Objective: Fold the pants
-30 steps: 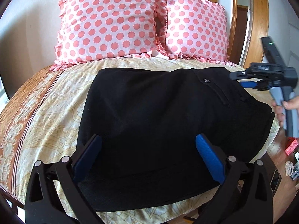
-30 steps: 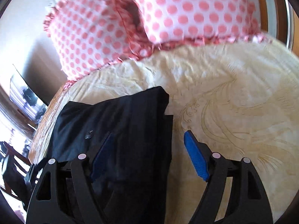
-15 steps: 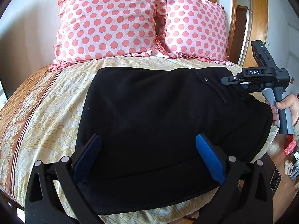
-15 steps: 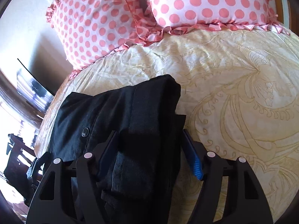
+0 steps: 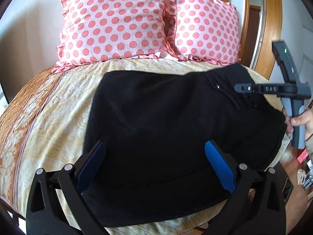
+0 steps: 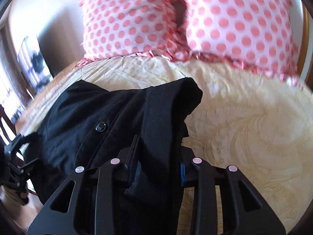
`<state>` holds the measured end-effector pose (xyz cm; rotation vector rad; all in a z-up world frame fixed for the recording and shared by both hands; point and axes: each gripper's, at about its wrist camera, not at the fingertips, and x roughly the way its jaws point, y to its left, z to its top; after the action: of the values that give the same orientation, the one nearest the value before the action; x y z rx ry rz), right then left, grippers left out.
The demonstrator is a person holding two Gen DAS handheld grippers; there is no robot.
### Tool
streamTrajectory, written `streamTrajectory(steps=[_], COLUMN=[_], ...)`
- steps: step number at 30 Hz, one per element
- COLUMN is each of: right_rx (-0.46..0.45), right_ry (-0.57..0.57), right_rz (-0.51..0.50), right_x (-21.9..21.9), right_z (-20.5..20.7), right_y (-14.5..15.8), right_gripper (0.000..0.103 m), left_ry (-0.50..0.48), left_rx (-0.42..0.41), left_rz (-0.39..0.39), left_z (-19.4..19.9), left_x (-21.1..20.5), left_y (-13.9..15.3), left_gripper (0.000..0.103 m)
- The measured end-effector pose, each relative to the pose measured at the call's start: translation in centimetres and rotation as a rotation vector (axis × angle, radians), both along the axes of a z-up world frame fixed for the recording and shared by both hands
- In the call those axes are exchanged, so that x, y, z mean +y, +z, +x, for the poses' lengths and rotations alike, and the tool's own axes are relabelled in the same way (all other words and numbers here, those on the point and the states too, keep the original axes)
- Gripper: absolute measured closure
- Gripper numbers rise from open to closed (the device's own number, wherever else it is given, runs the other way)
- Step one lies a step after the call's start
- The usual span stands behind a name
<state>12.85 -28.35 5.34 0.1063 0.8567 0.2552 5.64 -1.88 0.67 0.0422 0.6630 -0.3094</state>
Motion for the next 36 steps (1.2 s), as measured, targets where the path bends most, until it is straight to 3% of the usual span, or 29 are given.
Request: streamTrajectory(steps=[4, 7, 10, 14, 17, 24, 26, 27, 29, 30, 36], right_rx=[0.035, 0.058, 0.062, 0.06, 0.066, 0.073, 0.061, 0.05, 0.023, 0.01, -0.056], right_ry=[-0.003, -0.001, -0.003, 0.002, 0.005, 0.023, 0.031, 0.037, 0.047, 0.048, 0.046], right_rz=[0.018, 0.055, 0.072, 0.076, 0.095, 0.156, 0.155, 0.152, 0.138, 0.129, 0.088], right_x=[-0.3, -0.7, -1.0, -1.0, -1.2, -1.8, -1.7, -1.6, -1.3, -1.1, -0.7], right_z=[0.8, 1.1, 1.2, 1.1, 1.3, 1.5, 1.4, 1.3, 1.0, 0.9, 2.6], right_y=[-0.5, -0.9, -1.2, -1.3, -1.5, -2.2, -2.3, -2.3, -1.9, -1.6, 0.1], right_gripper=[0.057, 0.053, 0.052, 0.052, 0.051, 0.049, 0.052, 0.059, 0.067, 0.071, 0.075], left_ry=[0.046, 0.061, 0.081, 0.048, 0.025, -0.01, -0.018, -0.012, -0.007, -0.005, 0.005], left_rx=[-0.018, 0.052, 0.142, 0.281, 0.341, 0.347, 0.349, 0.344, 0.315, 0.297, 0.234], left_rz=[-0.034, -0.065, -0.075, -0.152, -0.185, -0.144, -0.143, -0.143, -0.146, -0.146, -0.114], left_z=[2.3, 5.8, 9.0, 12.3, 13.7, 14.7, 14.9, 14.9, 14.7, 14.6, 15.2], left_x=[2.5, 4.4, 5.8, 7.1, 7.1, 5.8, 5.5, 5.5, 5.4, 5.4, 4.8], left_y=[2.2, 2.7, 2.3, 0.8, -0.1, -0.2, -0.2, -0.1, 0.3, 0.6, 2.2], left_gripper=[0.002, 0.003, 0.014, 0.03, 0.032, 0.039, 0.054, 0.06, 0.089, 0.094, 0.098])
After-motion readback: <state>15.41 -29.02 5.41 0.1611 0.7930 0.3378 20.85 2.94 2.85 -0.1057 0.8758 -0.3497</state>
